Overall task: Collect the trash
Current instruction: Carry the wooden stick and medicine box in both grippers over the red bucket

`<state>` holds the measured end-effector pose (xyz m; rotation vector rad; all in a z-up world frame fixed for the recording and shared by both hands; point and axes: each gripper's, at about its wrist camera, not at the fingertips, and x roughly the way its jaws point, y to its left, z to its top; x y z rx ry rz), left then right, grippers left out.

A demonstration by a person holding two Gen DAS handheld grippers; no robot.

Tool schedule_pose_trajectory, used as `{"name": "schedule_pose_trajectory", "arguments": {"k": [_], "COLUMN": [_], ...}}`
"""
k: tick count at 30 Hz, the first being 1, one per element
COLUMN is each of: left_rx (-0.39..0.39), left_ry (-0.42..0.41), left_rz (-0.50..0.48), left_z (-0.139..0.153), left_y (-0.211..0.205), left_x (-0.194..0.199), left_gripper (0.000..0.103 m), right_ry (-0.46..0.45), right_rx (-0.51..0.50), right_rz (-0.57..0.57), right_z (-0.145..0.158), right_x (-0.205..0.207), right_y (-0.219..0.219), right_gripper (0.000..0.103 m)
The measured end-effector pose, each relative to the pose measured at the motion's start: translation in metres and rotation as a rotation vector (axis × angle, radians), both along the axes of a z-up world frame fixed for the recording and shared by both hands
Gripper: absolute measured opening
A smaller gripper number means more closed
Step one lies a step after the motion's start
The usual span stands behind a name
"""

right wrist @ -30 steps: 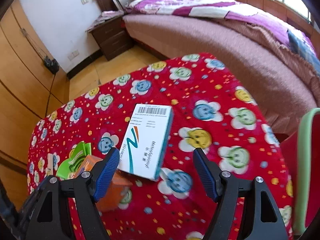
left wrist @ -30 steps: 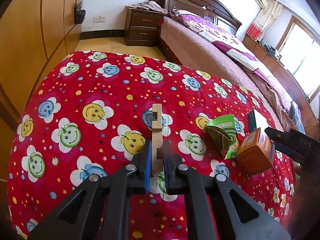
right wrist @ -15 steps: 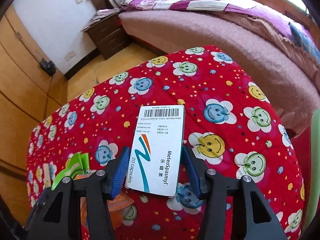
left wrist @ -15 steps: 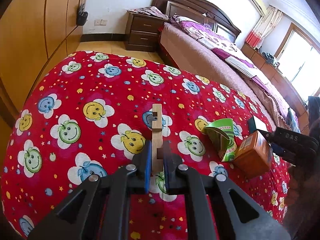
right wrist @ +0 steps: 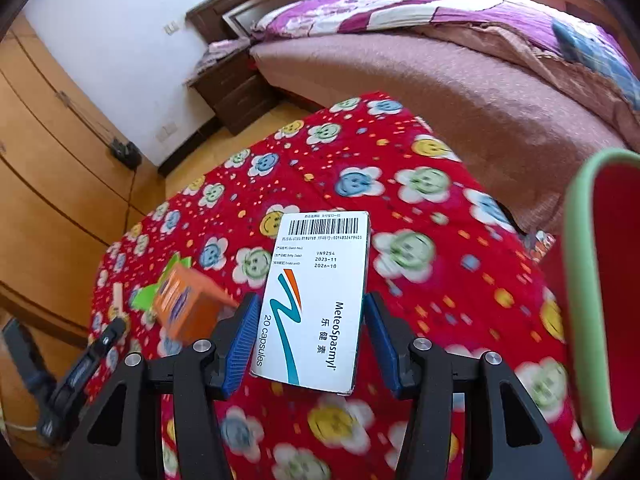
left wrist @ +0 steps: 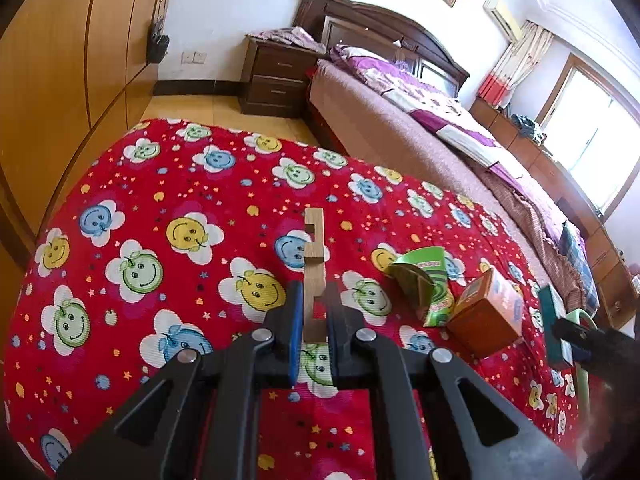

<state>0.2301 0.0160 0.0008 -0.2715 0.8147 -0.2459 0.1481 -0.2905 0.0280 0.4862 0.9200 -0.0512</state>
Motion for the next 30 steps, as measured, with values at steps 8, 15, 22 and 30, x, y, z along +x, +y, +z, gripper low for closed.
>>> {"name": "schedule_pose_trajectory", "arguments": {"k": [8,15,22,30], "left_rx": [0.017,0.074,0.082,0.018], "left_ry": [-0.054,-0.081,-0.092,-0.082], "left_rz": [-0.035,-0.093,-0.176,-0.294], "left_z": [0.009,0.017,0.034,0.050], "left_y": [-0.011,-0.036,-0.064,-0.110], "left_x": [-0.011,-0.022,-0.045,-0.077], "left_gripper": [0.010,0.010,0.010,0.010], "right_ry": [-0.094,-0.123,-0.093,-0.099], "right_rx": [-0.031,-0.095,-0.053,0.001], "right_rz": [-0.113,-0.265,-0.413,-0.481], "right_z": [0.021,0.027,0.008,0.000], "right_x": [-0.076,-0.128,-0.169,-0.197], "right_y": [-0.039,-0.084,-0.138,-0.167], "right_gripper": [0.054,0.055,0.055,0.057]}}
